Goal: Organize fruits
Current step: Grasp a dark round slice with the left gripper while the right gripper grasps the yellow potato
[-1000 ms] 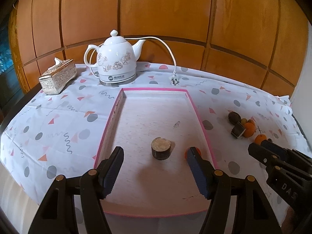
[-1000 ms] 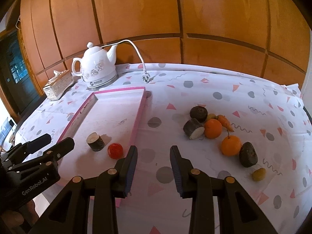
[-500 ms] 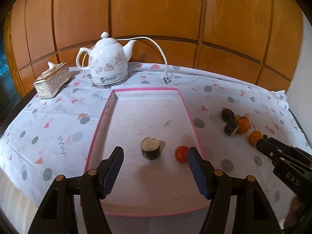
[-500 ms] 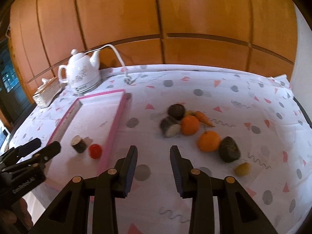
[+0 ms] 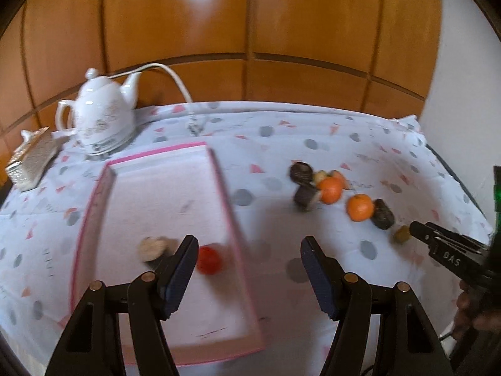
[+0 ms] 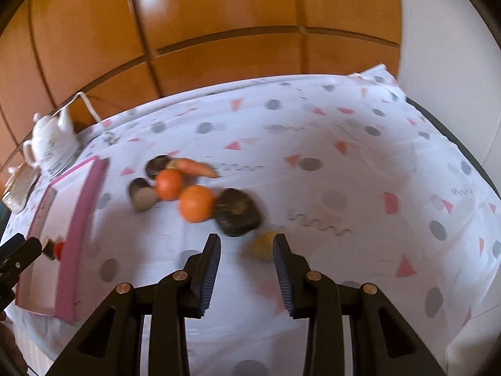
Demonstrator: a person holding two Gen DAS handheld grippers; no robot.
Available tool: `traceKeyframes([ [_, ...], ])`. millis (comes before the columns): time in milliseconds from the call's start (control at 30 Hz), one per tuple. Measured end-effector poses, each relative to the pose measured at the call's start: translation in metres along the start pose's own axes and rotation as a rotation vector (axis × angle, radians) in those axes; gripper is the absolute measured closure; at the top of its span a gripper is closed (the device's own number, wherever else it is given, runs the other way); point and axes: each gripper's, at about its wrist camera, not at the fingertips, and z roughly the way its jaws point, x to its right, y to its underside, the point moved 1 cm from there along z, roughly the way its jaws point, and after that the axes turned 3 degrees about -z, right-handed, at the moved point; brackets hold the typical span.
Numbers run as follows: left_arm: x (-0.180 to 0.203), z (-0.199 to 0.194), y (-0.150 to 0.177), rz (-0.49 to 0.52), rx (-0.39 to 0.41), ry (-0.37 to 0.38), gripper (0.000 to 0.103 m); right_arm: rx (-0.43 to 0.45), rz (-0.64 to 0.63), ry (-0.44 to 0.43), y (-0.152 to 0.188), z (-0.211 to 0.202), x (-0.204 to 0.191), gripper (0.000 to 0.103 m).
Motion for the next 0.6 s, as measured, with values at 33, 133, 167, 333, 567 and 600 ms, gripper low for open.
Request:
traceKeyframes([
  [33,0.005,0.003,-0.001,0.009,0.001,0.007,0.035,-0.001,0.008,0.007,0.0,0.0,0.004,0.068],
  [133,0.015,0.019,-0.008,0.019,-0.031,0.05,0.035,-0.008,0.024,0.014,0.0,0.001,0.012,0.068],
  [167,0.018,0.027,-0.011,0.007,-0.047,0.067,0.035,-0.007,0.024,0.017,0.002,0.001,0.013,0.068],
  [333,0.032,0.051,-0.02,0.021,-0.082,0.086,0.035,-0.015,0.023,0.006,0.001,0.003,0.016,0.068],
  [567,0.047,0.089,-0.035,0.067,-0.123,0.128,0.035,-0.013,0.023,0.006,-0.001,0.004,0.019,0.068],
  [600,0.047,0.093,-0.037,0.075,-0.123,0.124,0.035,-0.01,0.024,0.009,-0.001,0.004,0.021,0.068],
])
